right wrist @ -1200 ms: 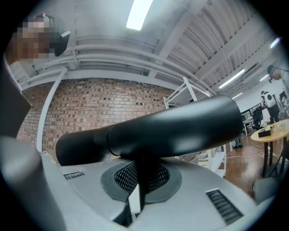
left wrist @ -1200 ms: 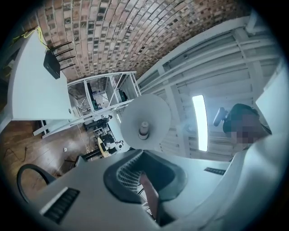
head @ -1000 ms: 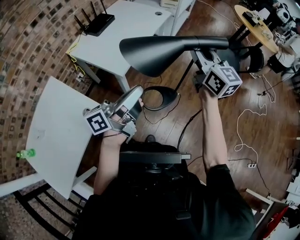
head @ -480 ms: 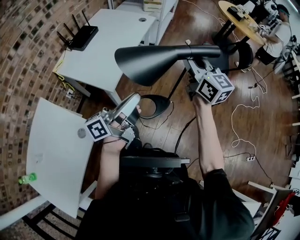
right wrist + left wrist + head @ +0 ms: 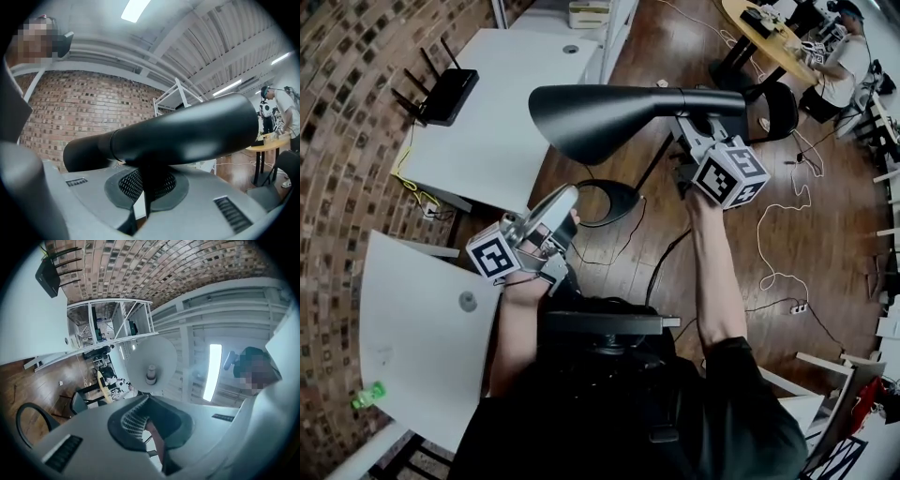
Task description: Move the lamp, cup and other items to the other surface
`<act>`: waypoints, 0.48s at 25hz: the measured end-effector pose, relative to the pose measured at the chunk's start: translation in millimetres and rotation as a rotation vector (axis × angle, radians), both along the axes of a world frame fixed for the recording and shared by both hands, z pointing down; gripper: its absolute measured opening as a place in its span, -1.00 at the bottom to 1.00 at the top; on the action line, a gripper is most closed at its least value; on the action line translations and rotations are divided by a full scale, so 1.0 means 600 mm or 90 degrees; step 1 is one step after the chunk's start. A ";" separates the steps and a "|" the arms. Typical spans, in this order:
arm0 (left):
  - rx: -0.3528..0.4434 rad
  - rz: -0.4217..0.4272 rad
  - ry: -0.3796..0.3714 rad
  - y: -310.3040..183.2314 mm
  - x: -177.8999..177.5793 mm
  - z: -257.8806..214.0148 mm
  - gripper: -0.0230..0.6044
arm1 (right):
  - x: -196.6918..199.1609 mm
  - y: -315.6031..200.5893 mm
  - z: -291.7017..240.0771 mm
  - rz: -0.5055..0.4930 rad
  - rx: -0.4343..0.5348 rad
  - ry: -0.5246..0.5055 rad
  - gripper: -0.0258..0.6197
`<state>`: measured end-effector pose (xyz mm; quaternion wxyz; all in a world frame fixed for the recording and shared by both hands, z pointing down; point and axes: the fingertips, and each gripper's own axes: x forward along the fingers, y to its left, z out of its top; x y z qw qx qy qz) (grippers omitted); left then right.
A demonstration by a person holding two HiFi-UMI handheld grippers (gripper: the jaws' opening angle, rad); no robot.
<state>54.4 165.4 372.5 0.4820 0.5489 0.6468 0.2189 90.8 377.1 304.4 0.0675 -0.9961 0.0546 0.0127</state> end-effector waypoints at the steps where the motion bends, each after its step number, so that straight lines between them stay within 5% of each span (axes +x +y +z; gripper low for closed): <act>1: 0.000 0.003 -0.002 0.003 0.009 0.001 -0.92 | 0.008 0.004 -0.002 0.004 0.000 0.001 -0.88; 12: -0.012 0.013 -0.023 -0.005 0.112 0.006 -0.92 | 0.117 0.018 -0.011 0.037 0.016 0.013 -0.88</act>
